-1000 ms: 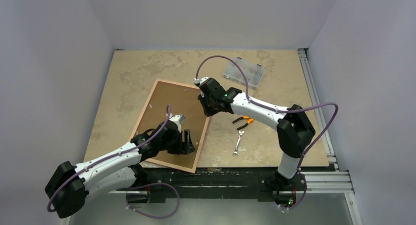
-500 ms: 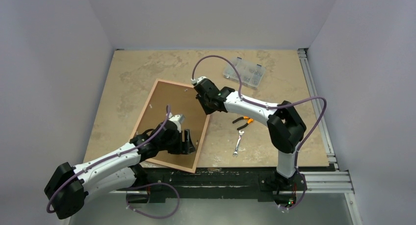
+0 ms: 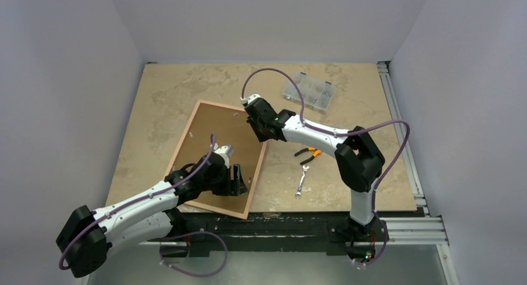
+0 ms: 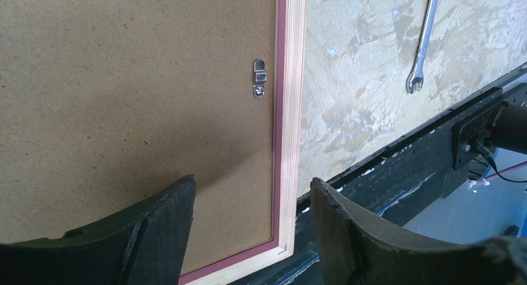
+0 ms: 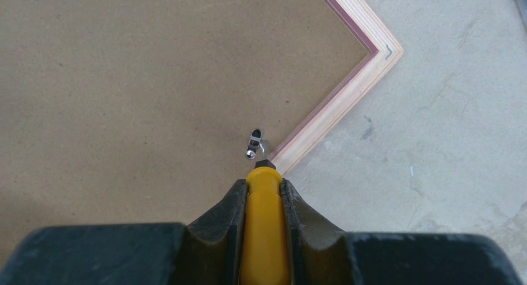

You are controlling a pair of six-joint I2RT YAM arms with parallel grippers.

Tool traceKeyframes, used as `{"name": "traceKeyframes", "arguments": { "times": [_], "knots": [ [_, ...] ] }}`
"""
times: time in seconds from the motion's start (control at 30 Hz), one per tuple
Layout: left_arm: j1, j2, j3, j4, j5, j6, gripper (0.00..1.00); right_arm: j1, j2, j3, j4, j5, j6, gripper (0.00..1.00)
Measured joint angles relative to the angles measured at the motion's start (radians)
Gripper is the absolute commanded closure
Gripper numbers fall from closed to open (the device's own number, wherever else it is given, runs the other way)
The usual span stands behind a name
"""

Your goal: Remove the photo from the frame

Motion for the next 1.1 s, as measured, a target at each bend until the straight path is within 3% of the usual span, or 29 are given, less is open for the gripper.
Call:
{"name": "traceKeyframes", "arguments": {
  "times": [0.4,0.67,0.83,1.1],
  "knots": [
    [0.0,-0.008,0.019,-0.046,-0.006,0.003,0.3,-0.016,-0.022,-0.039,0.1,-0.106,-0.002,1.0],
    [0.0,-0.141,0.098,-0.164,-0.107,0.008,0.29,0.005,-0.204,-0.107,0.042,-0.113,0.005,1.0],
    [0.006,-0.251,0.142,-0.241,-0.219,-0.005,0.28,0.116,-0.328,-0.245,0.045,-0.174,0.071,1.0],
    [0.006,-0.281,0.153,-0.302,-0.307,-0.021,0.28,0.241,-0.361,-0.387,0.056,-0.253,0.172,1.0]
  ]
}}
